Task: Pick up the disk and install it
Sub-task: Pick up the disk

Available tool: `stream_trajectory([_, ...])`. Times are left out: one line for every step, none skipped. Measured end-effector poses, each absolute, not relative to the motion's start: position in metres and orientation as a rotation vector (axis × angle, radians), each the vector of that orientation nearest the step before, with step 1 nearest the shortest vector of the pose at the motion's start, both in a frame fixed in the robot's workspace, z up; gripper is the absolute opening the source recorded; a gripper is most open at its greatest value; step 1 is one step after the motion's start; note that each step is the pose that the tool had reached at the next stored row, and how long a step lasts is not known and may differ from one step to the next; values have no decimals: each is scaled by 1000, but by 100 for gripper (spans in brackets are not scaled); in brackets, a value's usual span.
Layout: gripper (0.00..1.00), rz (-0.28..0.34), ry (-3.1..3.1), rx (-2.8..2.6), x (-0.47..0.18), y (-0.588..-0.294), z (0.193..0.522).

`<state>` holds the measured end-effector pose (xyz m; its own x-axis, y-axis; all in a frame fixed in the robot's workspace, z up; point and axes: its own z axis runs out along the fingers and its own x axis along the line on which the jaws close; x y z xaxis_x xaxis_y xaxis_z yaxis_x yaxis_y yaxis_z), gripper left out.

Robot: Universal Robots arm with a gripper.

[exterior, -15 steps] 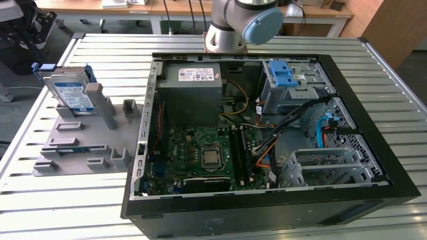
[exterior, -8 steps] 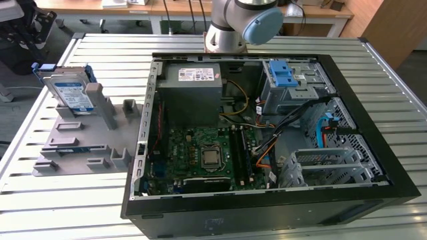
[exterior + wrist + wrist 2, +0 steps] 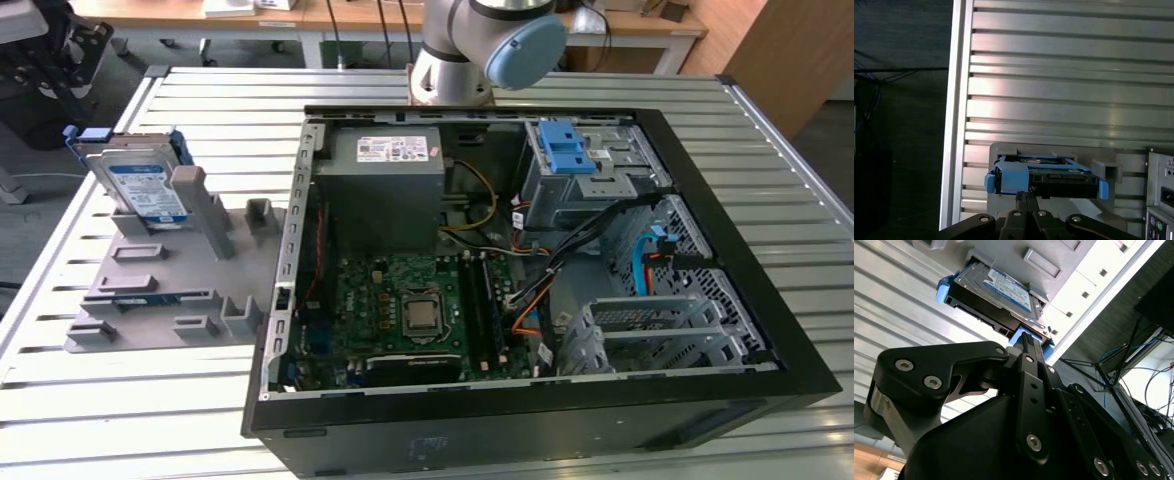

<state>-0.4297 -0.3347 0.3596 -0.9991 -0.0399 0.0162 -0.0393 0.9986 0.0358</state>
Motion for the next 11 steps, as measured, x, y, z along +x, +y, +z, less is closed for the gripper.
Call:
stream_trajectory([11, -55, -3123, 65, -430, -335, 360])
stream_trajectory([11, -55, -3123, 68, -430, -335, 360])
stream_trajectory([11, -55, -3123, 73, -430, -335, 360])
stream_trajectory([11, -55, -3123, 78, -430, -335, 360])
stream_trajectory([11, -55, -3123, 83, -430, -335, 360])
stream_trajectory([11, -55, -3123, 88, -430, -335, 360])
stream_trajectory([11, -55, -3122, 94, -430, -335, 360])
stream_trajectory([11, -55, -3122, 99, -430, -335, 360])
stream_trajectory([11, -55, -3122, 104, -430, -335, 360])
stream_trajectory([11, -55, -3122, 109, -430, -335, 360])
stream_trajectory([11, -55, -3121, 113, -430, -335, 360])
